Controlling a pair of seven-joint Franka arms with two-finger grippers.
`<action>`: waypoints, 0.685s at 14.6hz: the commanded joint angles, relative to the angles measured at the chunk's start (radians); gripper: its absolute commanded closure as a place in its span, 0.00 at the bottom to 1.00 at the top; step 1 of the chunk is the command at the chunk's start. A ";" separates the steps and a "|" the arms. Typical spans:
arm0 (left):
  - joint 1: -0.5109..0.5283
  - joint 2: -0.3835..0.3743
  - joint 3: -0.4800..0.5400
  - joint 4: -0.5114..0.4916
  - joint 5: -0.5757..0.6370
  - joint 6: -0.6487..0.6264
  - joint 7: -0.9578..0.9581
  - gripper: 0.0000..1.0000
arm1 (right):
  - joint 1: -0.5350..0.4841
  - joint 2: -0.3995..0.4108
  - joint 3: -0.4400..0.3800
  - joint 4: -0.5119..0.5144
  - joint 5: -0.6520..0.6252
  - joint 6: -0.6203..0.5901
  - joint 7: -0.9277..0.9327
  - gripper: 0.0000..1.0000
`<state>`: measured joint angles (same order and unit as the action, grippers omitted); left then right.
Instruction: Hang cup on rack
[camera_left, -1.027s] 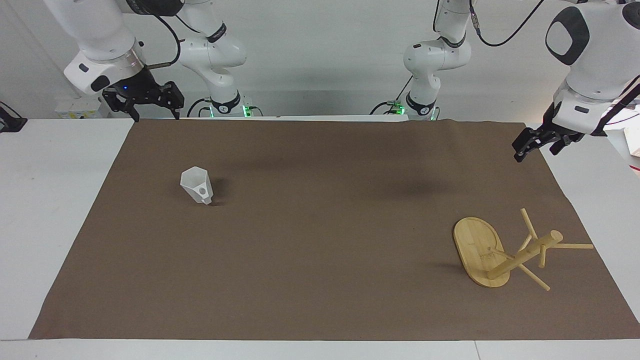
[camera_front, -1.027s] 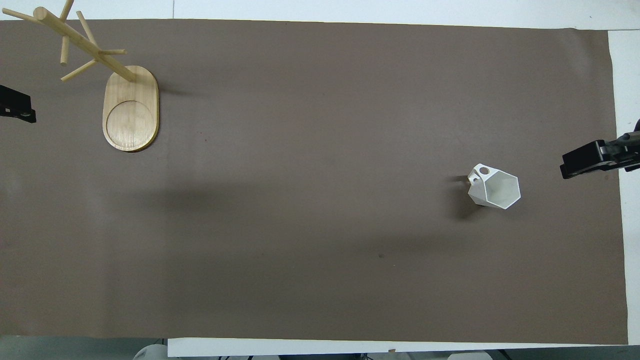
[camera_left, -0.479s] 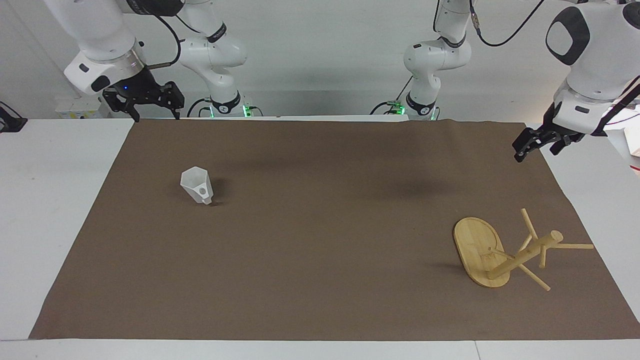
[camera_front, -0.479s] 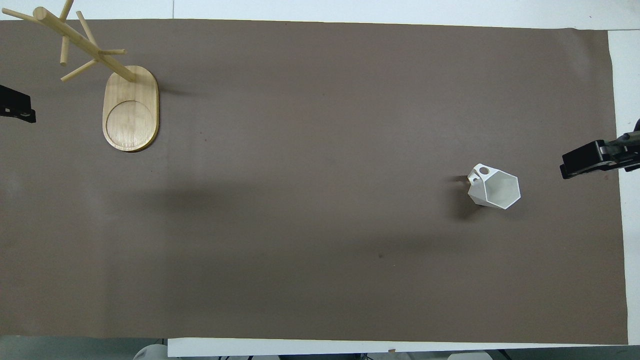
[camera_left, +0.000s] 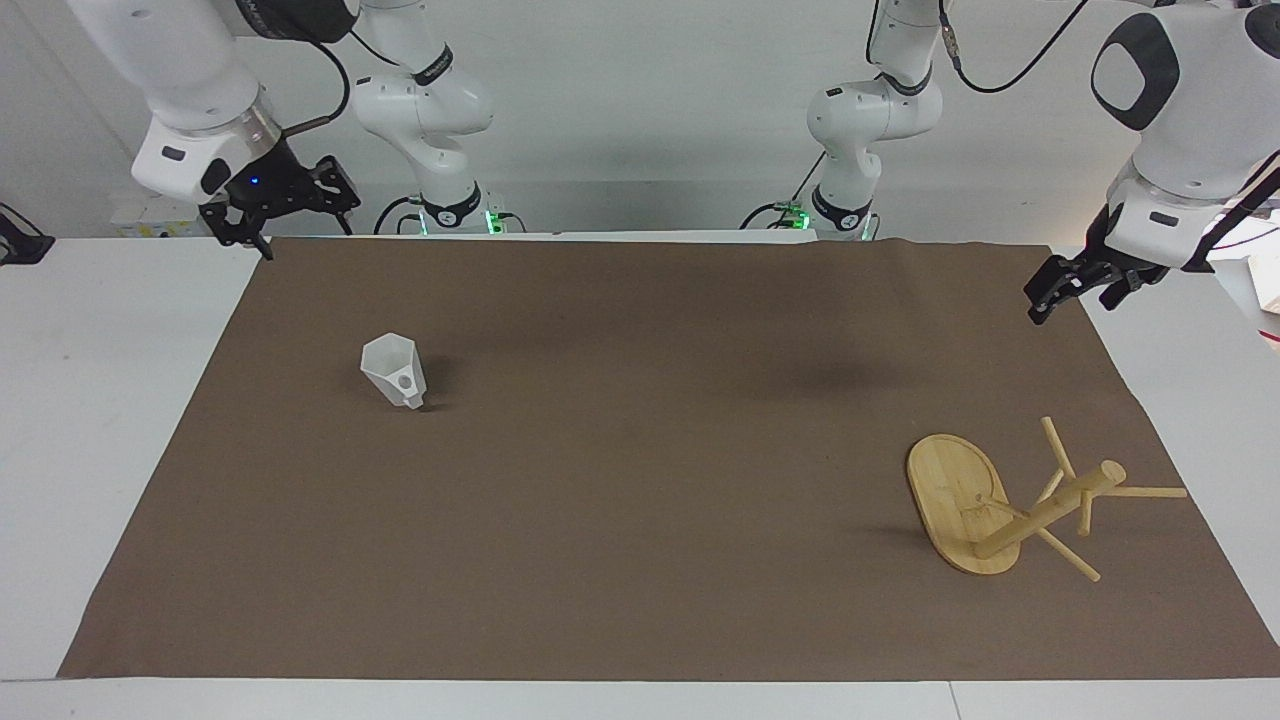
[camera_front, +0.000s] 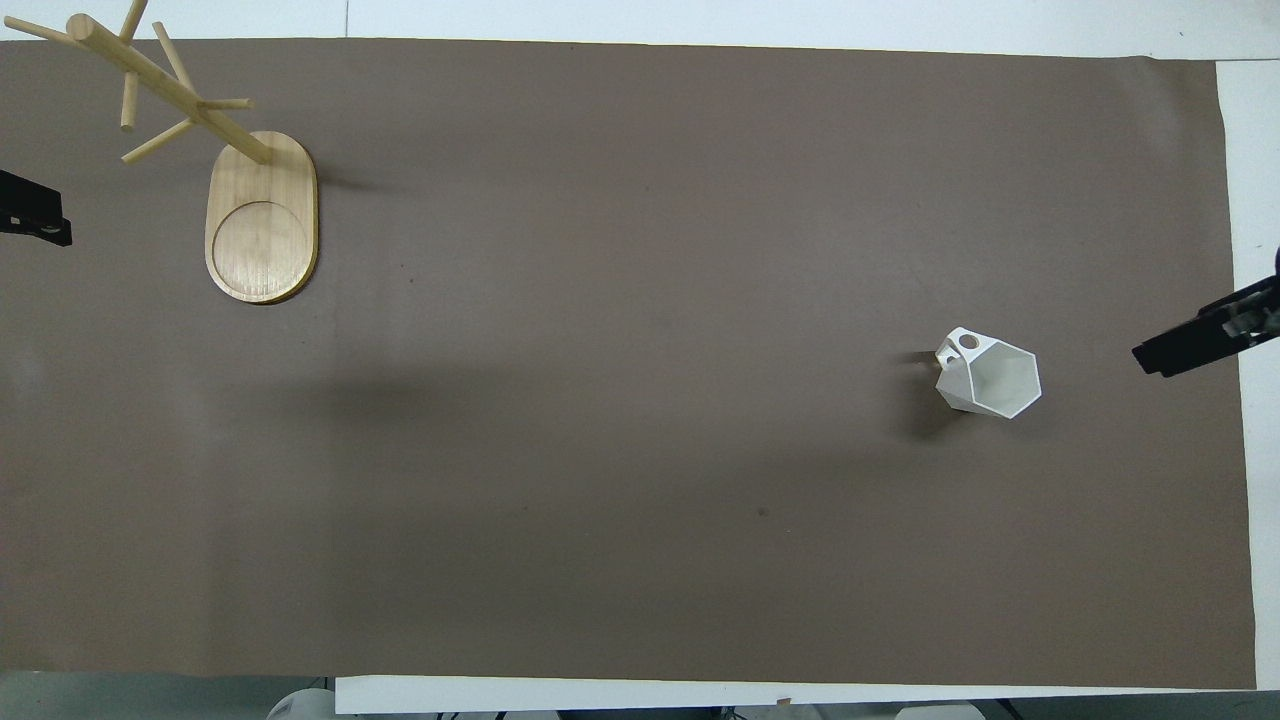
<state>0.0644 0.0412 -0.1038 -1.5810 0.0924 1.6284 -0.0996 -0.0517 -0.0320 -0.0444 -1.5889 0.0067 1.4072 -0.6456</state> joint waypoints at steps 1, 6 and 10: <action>0.002 -0.009 0.001 -0.016 0.009 0.007 -0.011 0.00 | -0.118 0.056 0.003 -0.006 0.067 0.044 -0.272 0.01; 0.002 -0.009 -0.001 -0.016 0.009 0.007 -0.011 0.00 | -0.377 0.303 0.003 0.013 0.388 0.128 -0.944 0.01; 0.002 -0.009 0.001 -0.016 0.009 0.007 -0.011 0.00 | -0.543 0.533 0.012 0.014 0.648 0.018 -1.325 0.01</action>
<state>0.0644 0.0412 -0.1038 -1.5810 0.0924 1.6284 -0.0996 -0.5350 0.3892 -0.0521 -1.6042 0.5554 1.4948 -1.8182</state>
